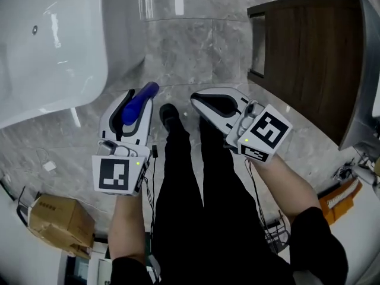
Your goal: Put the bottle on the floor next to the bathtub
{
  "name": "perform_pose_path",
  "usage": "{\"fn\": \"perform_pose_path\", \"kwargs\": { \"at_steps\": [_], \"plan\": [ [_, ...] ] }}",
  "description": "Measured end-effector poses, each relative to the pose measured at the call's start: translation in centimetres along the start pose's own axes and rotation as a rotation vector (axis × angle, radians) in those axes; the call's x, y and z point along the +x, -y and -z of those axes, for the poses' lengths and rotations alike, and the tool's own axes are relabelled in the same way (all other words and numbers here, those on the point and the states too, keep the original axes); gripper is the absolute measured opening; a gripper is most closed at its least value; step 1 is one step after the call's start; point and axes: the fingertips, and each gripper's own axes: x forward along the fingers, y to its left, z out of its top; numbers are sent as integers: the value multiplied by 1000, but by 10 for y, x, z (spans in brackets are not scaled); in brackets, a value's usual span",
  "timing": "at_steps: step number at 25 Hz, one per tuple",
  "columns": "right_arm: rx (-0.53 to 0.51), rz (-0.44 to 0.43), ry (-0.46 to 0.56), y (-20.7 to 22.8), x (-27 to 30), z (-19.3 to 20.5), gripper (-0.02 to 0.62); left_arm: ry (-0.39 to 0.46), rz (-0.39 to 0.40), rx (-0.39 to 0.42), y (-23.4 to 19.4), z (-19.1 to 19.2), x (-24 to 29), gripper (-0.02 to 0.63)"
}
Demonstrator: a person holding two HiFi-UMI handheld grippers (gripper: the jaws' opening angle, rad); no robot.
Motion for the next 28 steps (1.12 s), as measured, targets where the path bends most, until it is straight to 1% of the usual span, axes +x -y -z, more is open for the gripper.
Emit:
{"fn": "perform_pose_path", "kwargs": {
  "at_steps": [3,5,10,13,16,19,22,28],
  "plan": [
    [-6,-11,-29,14,18,23,28,-15,29,-4,-4,28,24,152],
    [2,-2,-16,27,28,33,28,-23,38,8,-8,47,40,152],
    [43,48,26,52,37,61,28,-36,47,42,-13,84,63,152],
    [50,76,20,72,46,83,28,-52,51,44,-20,106,82,152],
    [51,86,2,103,59,109,28,-87,63,62,-26,133,112,152],
    [31,83,-21,129,70,124,28,-112,82,91,-27,154,137,152],
    [4,71,-30,147,82,127,28,-127,95,117,-29,169,156,152],
    [-48,32,-65,180,104,139,28,-140,107,145,-38,201,199,152]
  ]
}}
